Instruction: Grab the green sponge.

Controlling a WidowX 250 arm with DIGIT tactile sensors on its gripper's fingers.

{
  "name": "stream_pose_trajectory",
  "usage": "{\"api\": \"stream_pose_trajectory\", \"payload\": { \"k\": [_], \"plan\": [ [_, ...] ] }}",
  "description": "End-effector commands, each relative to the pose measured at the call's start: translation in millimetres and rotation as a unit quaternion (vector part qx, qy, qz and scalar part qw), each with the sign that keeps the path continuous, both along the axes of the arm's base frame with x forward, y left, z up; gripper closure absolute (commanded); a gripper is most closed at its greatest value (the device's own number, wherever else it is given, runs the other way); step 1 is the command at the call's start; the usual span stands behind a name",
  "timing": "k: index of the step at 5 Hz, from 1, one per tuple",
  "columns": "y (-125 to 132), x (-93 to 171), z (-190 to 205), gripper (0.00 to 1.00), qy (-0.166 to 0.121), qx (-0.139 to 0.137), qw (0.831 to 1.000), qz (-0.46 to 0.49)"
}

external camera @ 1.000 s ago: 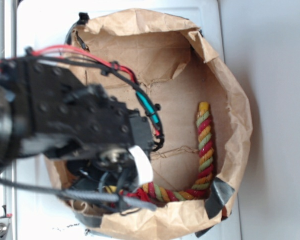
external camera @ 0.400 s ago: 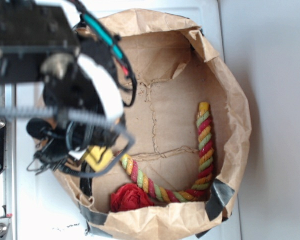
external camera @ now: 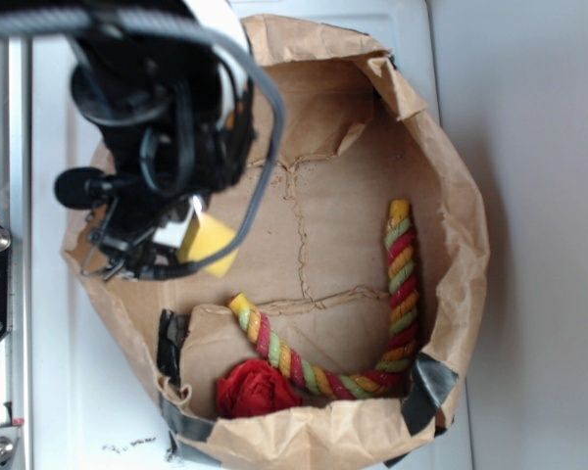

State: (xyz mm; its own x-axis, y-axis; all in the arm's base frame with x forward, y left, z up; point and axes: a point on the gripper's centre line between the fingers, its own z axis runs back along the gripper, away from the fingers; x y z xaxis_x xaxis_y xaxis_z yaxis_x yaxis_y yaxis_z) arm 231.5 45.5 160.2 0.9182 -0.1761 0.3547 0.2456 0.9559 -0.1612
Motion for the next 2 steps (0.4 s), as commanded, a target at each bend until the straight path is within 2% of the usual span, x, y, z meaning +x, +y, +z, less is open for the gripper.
{"api": "stream_pose_trajectory", "payload": {
  "k": [1, 2],
  "plan": [
    [16.2, 1.4, 36.7, 1.00, 0.031, 0.048, 0.983, 0.174],
    [10.3, 8.0, 45.3, 1.00, 0.043, 0.074, 0.977, 0.194]
  ]
}}
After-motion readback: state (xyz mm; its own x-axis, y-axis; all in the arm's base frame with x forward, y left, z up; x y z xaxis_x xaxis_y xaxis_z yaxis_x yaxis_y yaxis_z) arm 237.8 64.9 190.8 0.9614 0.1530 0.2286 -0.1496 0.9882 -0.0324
